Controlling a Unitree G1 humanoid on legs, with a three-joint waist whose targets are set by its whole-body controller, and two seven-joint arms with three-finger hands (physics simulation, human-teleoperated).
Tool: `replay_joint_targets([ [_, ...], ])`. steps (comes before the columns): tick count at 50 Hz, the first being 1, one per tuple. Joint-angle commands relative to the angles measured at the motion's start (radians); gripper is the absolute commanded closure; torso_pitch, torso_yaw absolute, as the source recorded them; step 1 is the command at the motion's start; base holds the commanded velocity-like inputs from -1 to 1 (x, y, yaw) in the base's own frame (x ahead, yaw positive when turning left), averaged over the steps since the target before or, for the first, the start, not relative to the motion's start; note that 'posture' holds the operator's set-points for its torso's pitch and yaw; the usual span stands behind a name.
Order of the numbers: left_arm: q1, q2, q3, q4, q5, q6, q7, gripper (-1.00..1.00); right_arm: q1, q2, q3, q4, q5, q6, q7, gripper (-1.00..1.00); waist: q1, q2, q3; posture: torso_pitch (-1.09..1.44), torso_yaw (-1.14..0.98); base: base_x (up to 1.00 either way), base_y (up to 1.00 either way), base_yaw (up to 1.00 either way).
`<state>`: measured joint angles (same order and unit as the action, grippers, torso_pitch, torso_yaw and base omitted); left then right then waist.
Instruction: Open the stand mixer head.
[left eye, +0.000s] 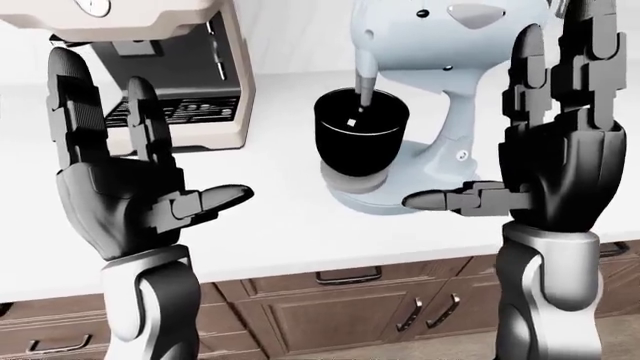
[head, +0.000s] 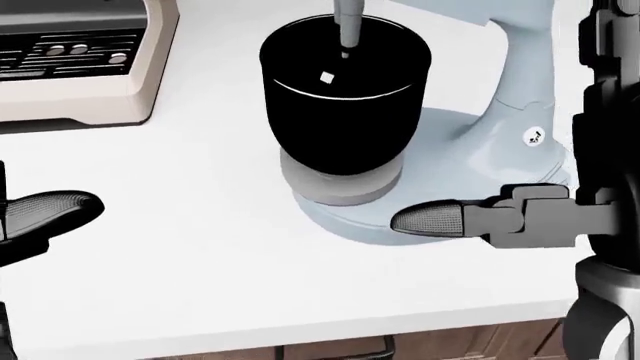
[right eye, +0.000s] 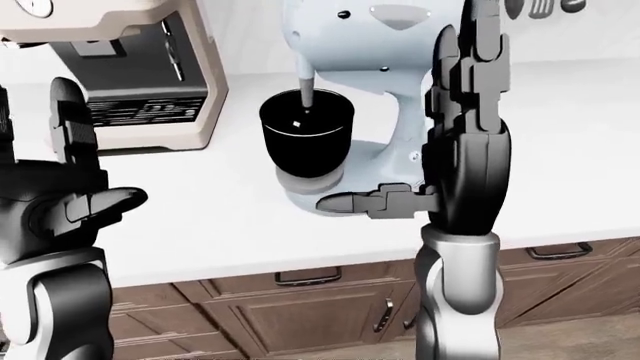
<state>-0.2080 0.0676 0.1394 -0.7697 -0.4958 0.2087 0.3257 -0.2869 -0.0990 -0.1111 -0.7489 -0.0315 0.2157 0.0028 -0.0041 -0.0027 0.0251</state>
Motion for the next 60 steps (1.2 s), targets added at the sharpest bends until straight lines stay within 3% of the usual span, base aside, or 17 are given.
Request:
replay_joint_targets([
  [1,-0.020,0.005,0.002,-0.024,0.003,-0.024,-0.012,-1.00,-0.018,-0.009,-0.008,-0.040,0.004,-0.008,-0.001,-1.00,0.000,0.001,-0.017,0.00,0.00,0.00,0.00,0.00],
  [8,-0.019,0.006,0.007,-0.019,-0.001,-0.028,-0.013,-1.00,-0.020,-0.031,-0.051,-0.139,0.028,0.164,-0.014,-1.00,0.004,-0.002,-0.015,0.00,0.00,0.00,0.00,0.00],
  [15,-0.015,0.006,0.006,-0.017,-0.002,-0.031,-0.012,-1.00,-0.071,-0.057,-0.138,-0.282,0.266,0.500,-0.060,-1.00,0.007,-0.006,-0.015,0.00,0.00,0.00,0.00,0.00],
  [21,-0.015,0.009,0.011,-0.019,-0.004,-0.029,-0.010,-1.00,-0.055,-0.104,-0.188,-0.298,0.430,0.641,-0.098,-1.00,0.007,-0.008,-0.013,0.00,0.00,0.00,0.00,0.00],
  [26,-0.012,0.008,0.010,-0.025,-0.004,-0.026,-0.010,-1.00,-0.017,-0.142,-0.184,-0.298,0.462,0.661,-0.101,-1.00,0.009,-0.012,-0.013,0.00,0.00,0.00,0.00,0.00],
  [37,-0.007,0.004,0.005,-0.025,-0.001,-0.028,-0.013,-1.00,0.029,-0.157,-0.248,-0.298,0.508,0.693,-0.112,-1.00,0.011,-0.015,-0.016,0.00,0.00,0.00,0.00,0.00],
  [46,-0.006,0.000,0.001,-0.027,0.005,-0.027,-0.015,-1.00,0.146,-0.206,-0.235,-0.298,0.557,0.637,-0.154,-1.00,0.012,-0.020,-0.019,0.00,0.00,0.00,0.00,0.00],
  [51,-0.005,-0.001,0.000,-0.027,0.007,-0.028,-0.017,-1.00,0.145,-0.207,-0.275,-0.298,0.551,0.684,-0.153,-1.00,0.011,-0.021,-0.020,0.00,0.00,0.00,0.00,0.00],
  [60,-0.006,0.000,0.001,-0.026,0.007,-0.028,-0.016,-1.00,0.172,-0.206,-0.260,-0.298,0.533,0.692,-0.133,-1.00,0.011,-0.021,-0.021,0.00,0.00,0.00,0.00,0.00],
])
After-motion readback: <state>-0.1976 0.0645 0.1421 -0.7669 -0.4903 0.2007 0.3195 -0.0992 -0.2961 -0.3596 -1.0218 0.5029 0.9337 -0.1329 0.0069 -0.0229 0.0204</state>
